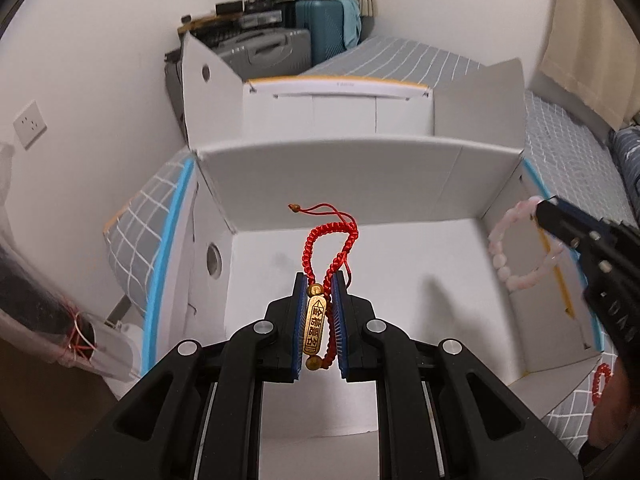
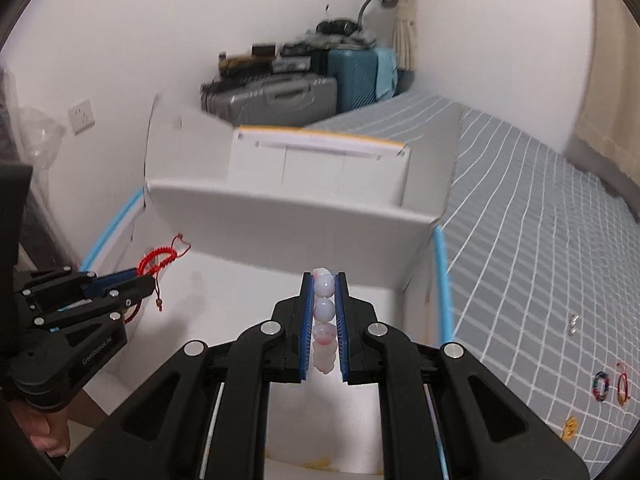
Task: Organize jewelry
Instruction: 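Carry both held bracelets over to the open white box, then open both tools to drop the bracelets into the box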
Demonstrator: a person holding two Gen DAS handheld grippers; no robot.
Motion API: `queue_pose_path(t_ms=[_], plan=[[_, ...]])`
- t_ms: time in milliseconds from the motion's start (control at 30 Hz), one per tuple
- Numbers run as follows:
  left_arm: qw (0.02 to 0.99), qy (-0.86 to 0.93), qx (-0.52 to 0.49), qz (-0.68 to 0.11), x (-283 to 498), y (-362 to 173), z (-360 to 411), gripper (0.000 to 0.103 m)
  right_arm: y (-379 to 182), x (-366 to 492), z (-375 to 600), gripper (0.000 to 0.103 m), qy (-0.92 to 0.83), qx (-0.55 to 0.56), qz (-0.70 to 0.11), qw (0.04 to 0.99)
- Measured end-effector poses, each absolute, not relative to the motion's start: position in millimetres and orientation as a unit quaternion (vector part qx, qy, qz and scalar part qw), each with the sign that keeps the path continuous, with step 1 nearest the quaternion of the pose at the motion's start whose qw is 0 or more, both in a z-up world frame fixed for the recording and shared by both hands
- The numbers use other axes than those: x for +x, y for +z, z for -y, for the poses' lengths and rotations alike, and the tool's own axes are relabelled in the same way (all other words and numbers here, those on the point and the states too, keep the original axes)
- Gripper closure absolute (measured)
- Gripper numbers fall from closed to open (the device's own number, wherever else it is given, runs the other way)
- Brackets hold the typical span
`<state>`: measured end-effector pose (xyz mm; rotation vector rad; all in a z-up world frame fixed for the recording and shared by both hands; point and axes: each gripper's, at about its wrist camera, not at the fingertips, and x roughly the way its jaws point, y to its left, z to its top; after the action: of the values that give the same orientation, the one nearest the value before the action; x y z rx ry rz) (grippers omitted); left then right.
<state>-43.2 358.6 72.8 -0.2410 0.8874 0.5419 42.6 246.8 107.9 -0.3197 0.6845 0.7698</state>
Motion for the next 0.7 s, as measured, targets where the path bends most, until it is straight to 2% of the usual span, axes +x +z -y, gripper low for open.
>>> queue_pose_path(t_ms=[433,500,533,567,700], plan=[[0.833,0.251,-0.135,-0.474,-36.9,38.1,-369.7,0.091,62.2,51.1,-263.8,0.093,0.34,-0.18,-0.398,0.833],[0.83,0.253,-0.13,-0.479,-37.5,37.6,-369.0,0.086,59.7,51.7,-265.3,0.091,0.339,-0.181,-0.401,0.832],[0.83,0.254,-0.131,-0.479,-38.4,38.3,-369.1,0.086,59.4,51.9,-264.9,0.076,0.34,-0.182,-0.402,0.831],[0.83,0.255,-0.131,-0.478,-39.5,39.2,-369.2,0.079,60.7,51.4,-263.0,0.059,0.346,-0.175,-0.401,0.83],[0.835,0.265,-0.133,-0.463,-45.5,44.7,-369.6,0.051,70.9,50.2,-261.3,0.039,0.344,-0.17,-0.381,0.841]])
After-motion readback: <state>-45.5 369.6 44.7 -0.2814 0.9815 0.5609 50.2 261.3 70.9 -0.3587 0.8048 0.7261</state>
